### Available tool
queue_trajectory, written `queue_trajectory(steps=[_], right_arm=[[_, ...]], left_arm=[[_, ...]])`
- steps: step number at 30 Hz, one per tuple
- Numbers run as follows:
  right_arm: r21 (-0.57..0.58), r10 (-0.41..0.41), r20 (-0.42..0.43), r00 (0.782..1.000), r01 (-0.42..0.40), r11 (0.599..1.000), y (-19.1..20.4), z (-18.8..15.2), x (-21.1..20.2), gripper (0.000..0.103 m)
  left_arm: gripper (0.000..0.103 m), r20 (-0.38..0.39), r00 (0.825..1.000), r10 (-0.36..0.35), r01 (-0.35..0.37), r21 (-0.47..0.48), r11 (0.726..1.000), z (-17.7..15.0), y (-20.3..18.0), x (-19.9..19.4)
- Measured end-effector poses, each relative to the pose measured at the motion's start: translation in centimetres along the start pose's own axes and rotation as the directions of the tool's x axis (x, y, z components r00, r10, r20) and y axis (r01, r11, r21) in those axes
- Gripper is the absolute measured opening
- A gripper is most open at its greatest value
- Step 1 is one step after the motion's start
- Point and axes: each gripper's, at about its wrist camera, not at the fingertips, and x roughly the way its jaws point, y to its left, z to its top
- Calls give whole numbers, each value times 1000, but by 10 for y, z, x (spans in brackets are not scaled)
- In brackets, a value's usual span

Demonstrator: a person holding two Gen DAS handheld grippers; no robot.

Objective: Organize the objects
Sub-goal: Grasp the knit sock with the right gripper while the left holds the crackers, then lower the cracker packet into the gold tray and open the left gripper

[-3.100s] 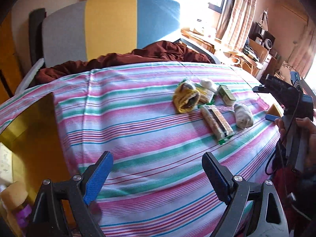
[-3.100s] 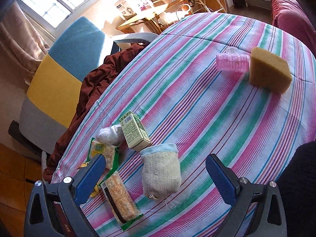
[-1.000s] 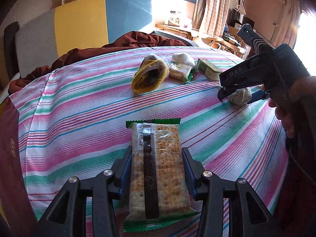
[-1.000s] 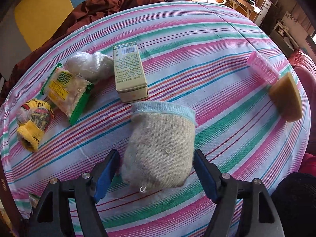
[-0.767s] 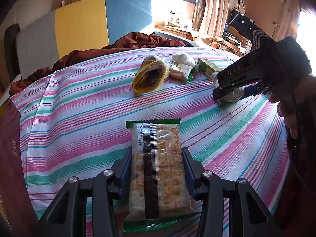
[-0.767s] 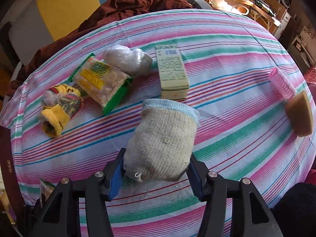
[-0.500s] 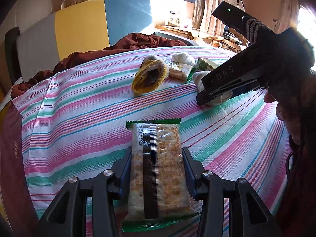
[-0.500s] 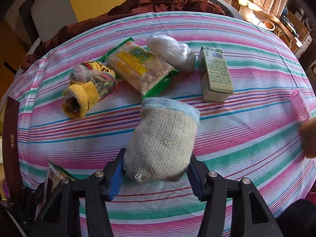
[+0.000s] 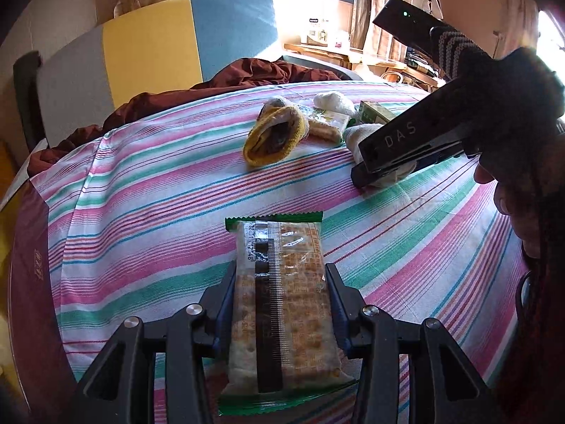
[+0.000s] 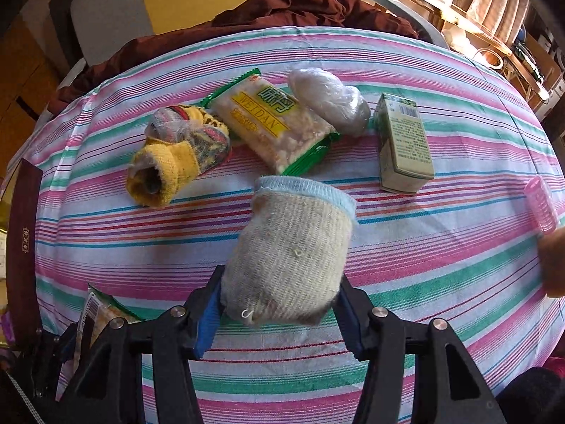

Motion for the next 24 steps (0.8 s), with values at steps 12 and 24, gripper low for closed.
queue_trajectory(steps=[12,24], right_arm=[[-181,27,-8,1000,-28,983,21,9,7,57],[-209,-4,6,1000,5,978,48,13,38,57]], left_arm=[[46,18,997,69,-66,-111,992,1,28,-62],[46,53,983,177,-153,-306,940,-20,119,-127]])
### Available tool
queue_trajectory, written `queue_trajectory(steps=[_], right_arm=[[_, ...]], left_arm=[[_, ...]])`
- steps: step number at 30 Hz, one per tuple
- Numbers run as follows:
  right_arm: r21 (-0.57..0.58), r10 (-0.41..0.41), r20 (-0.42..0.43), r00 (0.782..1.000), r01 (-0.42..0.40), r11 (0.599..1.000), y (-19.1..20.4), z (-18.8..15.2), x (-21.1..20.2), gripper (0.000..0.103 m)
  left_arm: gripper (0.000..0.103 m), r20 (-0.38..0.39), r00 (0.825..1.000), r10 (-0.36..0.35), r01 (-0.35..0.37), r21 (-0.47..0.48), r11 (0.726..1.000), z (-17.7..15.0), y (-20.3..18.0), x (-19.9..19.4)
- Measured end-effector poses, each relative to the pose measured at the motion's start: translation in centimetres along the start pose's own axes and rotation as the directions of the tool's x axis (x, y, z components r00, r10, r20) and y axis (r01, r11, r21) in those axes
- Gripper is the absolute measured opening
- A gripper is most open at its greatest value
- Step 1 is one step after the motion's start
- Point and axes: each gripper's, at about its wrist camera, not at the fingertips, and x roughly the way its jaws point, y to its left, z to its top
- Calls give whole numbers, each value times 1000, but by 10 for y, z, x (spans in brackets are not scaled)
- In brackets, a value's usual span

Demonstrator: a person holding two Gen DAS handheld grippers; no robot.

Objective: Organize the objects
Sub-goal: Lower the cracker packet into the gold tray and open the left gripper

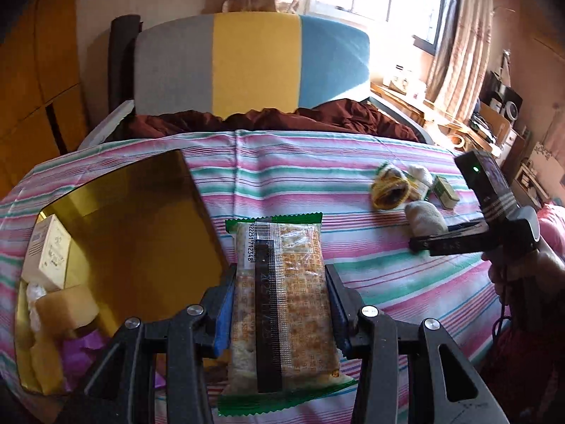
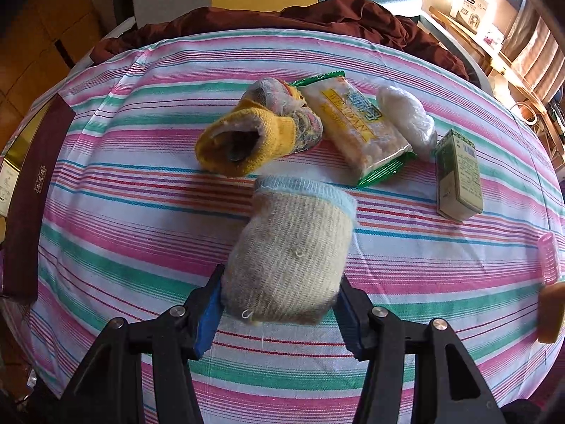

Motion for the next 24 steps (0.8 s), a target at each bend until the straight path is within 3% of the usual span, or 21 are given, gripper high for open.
queue_trajectory(steps=[2,5,13,20,24], right_arm=[[-5,-7,0,1000,7,1000,7,14,9,57],[-16,-16,2,1000,17,1000,12,9,8,57],[-26,-28,5,1000,28,999,11,2,7,57],[-28,-31,6,999,32,999,9,2,6,57],[-29,-33,7,999,33,999,9,1,5,57]], left_arm=[[46,6,999,40,-40,-46,998,4,26,-4],[46,10,993,117,-116,-106,988,10,69,-7],[46,-31,964,263,-262,-245,934,23,170,-3],[46,-121,938,325,-346,-251,904,16,211,28],[47,-117,939,323,-342,-244,907,12,214,31]])
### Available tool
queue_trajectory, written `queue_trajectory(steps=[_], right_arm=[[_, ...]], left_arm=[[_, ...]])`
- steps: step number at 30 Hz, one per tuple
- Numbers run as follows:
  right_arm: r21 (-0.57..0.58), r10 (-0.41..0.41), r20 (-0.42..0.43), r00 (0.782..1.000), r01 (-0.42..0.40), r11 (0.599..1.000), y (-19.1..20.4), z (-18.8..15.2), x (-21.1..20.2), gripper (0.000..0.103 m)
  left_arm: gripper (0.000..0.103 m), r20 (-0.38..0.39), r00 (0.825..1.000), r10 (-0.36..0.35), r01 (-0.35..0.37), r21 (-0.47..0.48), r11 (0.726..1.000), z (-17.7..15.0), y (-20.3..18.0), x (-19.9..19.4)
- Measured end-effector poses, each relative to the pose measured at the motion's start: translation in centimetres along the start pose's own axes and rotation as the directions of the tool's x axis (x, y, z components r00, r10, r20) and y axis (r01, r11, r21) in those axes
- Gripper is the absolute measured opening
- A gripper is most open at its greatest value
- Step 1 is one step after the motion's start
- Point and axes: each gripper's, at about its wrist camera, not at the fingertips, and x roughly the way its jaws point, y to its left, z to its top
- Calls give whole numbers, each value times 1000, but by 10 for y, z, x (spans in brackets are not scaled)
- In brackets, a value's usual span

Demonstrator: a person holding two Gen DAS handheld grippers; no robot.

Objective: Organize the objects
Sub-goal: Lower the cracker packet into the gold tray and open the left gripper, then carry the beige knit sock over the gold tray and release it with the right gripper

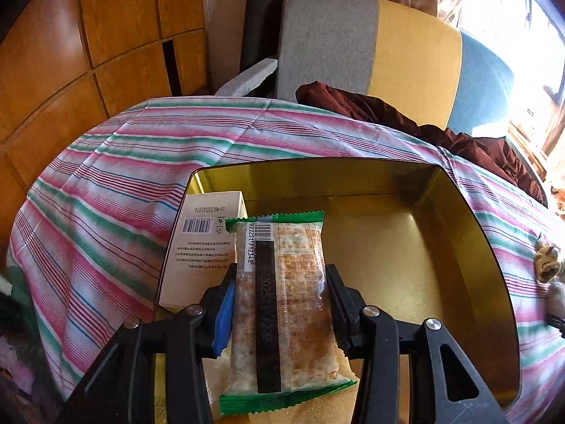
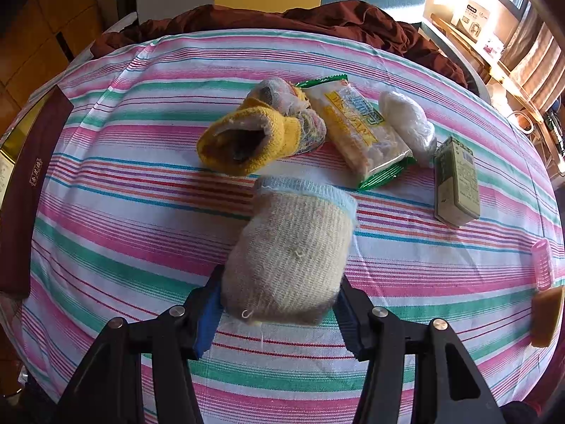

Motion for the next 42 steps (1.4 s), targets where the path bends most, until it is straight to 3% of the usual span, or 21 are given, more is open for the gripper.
queue_trajectory(steps=[3,6,21,29,33,36,38,42], right_arm=[[-1,0,0,1000,0,1000,0,0,0,57],[-1,0,0,1000,0,1000,0,-2,-2,57],[-27,-4,-1,1000,4,1000,3,-5,1,57],[-94,68,14,998,-66,993,38,-10,-6,57],[-76,145,53,988,-141,987,52,6,-10,57],[-96,201,91,975,-192,977,84,-4,-42,57],[-127,236,116,965,-221,967,126,-34,-96,57],[-205,321,143,936,-290,935,182,-24,-117,57]], left_arm=[[51,9,1000,2,-2,9,1000,-1,-3,0],[65,25,1000,-8,8,6,1000,-2,-5,-4],[65,124,992,-22,23,-8,1000,-27,-19,-66],[67,124,991,-42,45,-17,999,-46,-20,-83],[67,122,991,-48,52,-28,998,-52,-15,-87],[67,124,991,-49,55,-46,997,-56,-8,-90],[68,129,991,-46,54,-67,996,-59,-2,-93],[68,129,991,-30,44,-107,993,-63,13,-97]])
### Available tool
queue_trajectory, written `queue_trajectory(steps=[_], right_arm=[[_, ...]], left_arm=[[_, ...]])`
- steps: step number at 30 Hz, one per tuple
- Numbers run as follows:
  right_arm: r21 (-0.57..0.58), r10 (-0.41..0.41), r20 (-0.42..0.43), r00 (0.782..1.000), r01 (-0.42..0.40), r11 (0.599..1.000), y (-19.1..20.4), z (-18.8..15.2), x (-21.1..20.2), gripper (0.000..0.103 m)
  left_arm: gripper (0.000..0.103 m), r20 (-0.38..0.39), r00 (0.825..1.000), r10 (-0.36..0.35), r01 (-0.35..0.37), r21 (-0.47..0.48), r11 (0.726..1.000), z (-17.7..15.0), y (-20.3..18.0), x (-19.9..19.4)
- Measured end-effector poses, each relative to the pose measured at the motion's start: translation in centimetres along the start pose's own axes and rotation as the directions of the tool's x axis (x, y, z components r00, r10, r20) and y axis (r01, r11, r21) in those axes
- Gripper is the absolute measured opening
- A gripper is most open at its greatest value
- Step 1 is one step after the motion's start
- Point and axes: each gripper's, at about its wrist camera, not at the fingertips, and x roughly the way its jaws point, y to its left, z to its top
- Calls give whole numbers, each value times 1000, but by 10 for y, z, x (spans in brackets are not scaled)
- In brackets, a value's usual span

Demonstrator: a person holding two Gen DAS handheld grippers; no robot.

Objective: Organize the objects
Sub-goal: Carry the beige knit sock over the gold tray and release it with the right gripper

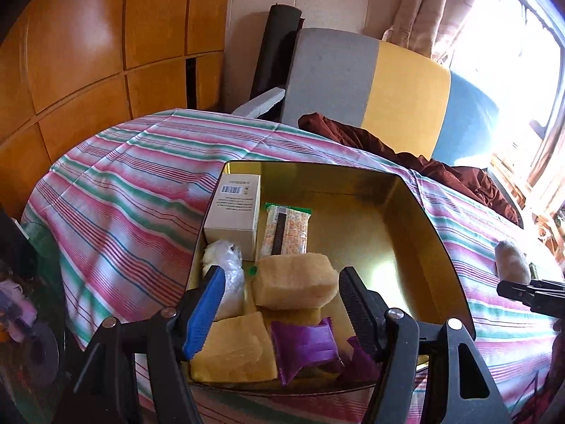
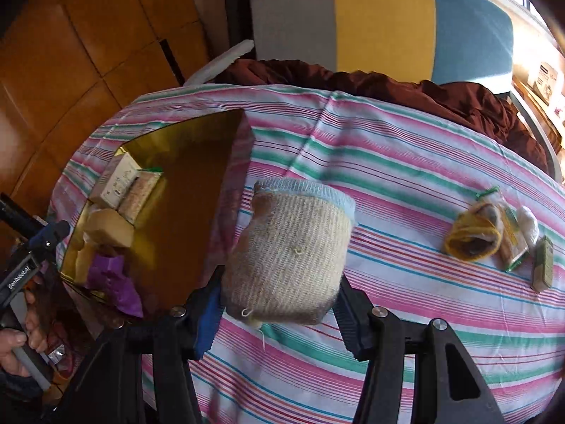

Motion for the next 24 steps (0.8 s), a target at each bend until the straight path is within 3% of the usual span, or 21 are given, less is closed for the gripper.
queue_trajectory(steps=[4,10,14,16,18,24], right_arm=[[-59,71,-5,997,-71,996,48,20,16,57],[-71,109,-70,992,-114,991,95,37,63,57],[-58,118,-135,984,-127,990,112,34,93,58],[-55,170,-158,973,-180,982,120,30,101,59],[-59,206,-165,965,-218,974,126,28,105,59],[-62,204,-150,968,-215,975,127,20,96,59]], left_arm=[[68,4,1000,21,-21,-32,999,-1,15,-5],[69,-2,999,37,-38,-72,997,-5,34,-8],[69,-9,999,43,-44,-88,995,-8,44,-6],[69,-13,999,43,-44,-98,994,-10,47,-6],[70,-18,999,43,-45,-103,994,-12,50,-4],[70,-24,999,40,-42,-108,993,-15,51,-3]])
